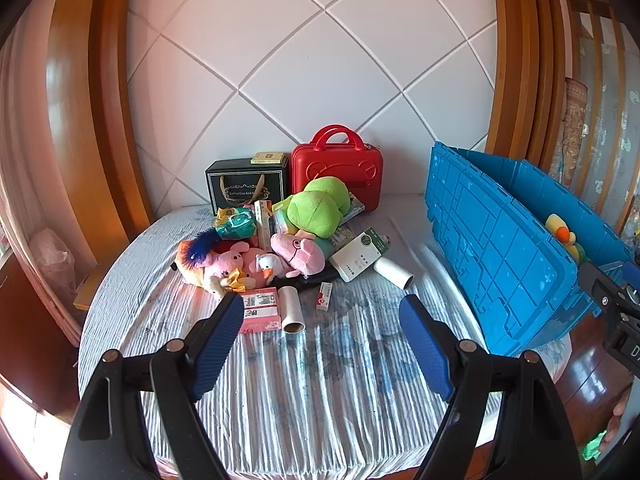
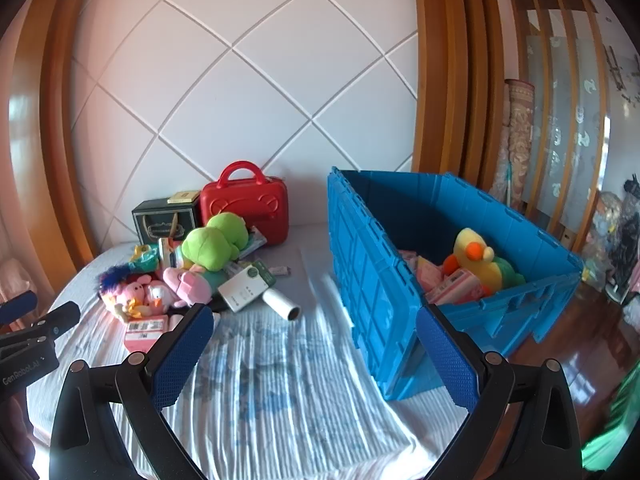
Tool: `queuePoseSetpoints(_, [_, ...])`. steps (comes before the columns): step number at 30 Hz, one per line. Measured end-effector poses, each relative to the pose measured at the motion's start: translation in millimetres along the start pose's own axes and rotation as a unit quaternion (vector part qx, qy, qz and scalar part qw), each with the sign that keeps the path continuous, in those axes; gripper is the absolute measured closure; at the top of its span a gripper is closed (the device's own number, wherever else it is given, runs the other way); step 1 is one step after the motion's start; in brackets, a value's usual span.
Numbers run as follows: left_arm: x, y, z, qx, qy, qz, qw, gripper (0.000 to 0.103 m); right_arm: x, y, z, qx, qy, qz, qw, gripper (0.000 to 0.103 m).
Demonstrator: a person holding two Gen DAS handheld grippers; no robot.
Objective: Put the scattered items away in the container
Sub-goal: 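Move both tools toward the pink tissue pack and white paper roll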
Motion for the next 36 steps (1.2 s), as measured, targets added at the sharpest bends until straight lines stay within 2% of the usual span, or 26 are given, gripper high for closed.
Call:
queuePoseSetpoints(13, [-1.3,3.0,-8.0,0.000,-0.001,-0.002,1.0000,0.023,-5.1,3.1,-2.0,0.002,0.003,-0.007,1.000,0.000])
queuePoseSetpoints(28, [-2.7,14.8,-7.8,0.003,0.003,-0.024,0.9997,0.023,-17.1,9.4,-2.6,0.005,0.004,-0.030,1.000,0.000])
queuePoseSetpoints(36, [1.6,29.0,-6.6,0.008,0.007,-0.029,0.9995,0.023,-18.1,24.1,-3.7,0.006,0.010,-0.036,0.999,0.000])
Point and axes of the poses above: each gripper's, at about its wrist camera, not at the fingertips, and x roughly the way its jaws point, y to its left, z to its top, the point moved 4 cm from there along x, roughly the way its jaws point, and after that the axes turned 9 degrees about -x, right-handed, at the moved point
